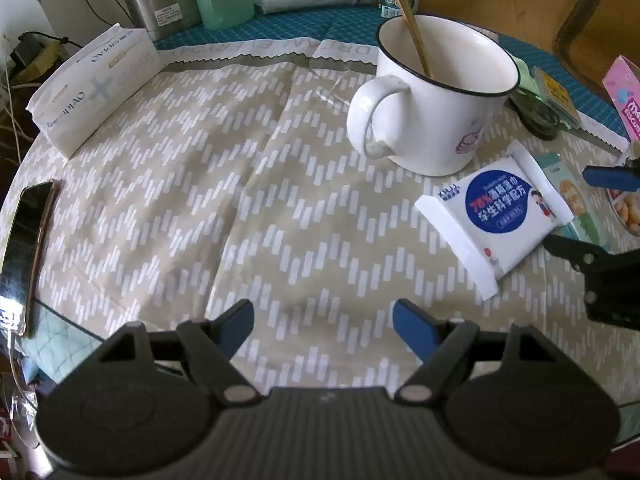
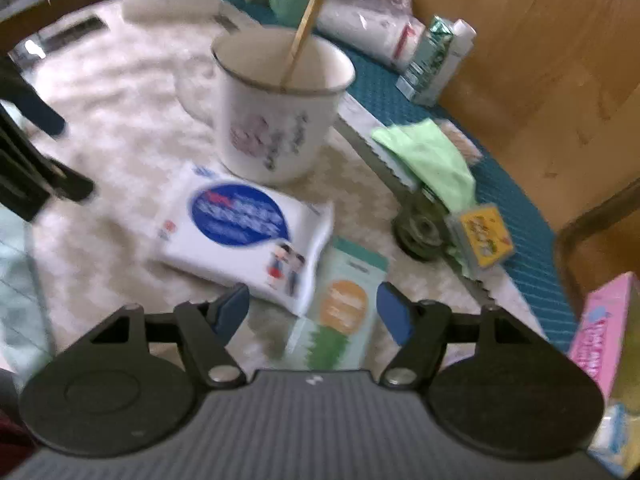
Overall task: Organize soft objects
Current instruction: 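Move the left gripper back to the white wet-wipe pack, then grasp the white wet-wipe pack with the left gripper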
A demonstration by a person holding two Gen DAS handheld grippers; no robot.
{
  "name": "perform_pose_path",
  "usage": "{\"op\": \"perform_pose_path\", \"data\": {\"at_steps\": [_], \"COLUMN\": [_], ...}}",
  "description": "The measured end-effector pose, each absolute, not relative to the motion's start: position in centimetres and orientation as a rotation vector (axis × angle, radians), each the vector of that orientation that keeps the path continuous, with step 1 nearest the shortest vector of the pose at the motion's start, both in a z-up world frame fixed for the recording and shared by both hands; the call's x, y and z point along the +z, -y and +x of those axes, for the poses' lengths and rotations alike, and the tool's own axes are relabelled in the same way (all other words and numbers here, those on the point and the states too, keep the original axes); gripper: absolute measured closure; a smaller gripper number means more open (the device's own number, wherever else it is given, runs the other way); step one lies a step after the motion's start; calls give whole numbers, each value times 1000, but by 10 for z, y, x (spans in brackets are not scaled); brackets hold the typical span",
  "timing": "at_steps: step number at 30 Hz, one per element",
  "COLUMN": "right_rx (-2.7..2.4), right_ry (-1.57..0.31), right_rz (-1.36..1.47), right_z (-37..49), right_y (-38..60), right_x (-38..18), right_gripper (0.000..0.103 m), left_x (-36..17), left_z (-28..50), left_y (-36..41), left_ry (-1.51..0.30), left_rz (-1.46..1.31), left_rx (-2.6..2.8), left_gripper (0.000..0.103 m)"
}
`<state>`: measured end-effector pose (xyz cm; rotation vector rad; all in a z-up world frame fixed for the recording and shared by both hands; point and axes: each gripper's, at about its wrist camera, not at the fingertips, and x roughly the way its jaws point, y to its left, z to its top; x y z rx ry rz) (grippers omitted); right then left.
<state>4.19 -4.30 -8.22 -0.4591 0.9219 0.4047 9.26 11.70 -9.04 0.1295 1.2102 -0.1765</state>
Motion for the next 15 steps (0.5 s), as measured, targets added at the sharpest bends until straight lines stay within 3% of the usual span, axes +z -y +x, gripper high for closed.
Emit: {"op": "perform_pose_path", "data": {"at_steps": [15], "right_rx": [591], "right_ry": [-950], "right_rz": [-450], "right_z": [36], "right_y": [16], "right_x": [-84], "right_gripper": [32], "left_x": [-94], "left_z": [103], "left_y": [-121], "left_ry": [-1225], "left_rz": [98], "left_rx": [-173], "left_gripper": [22]}}
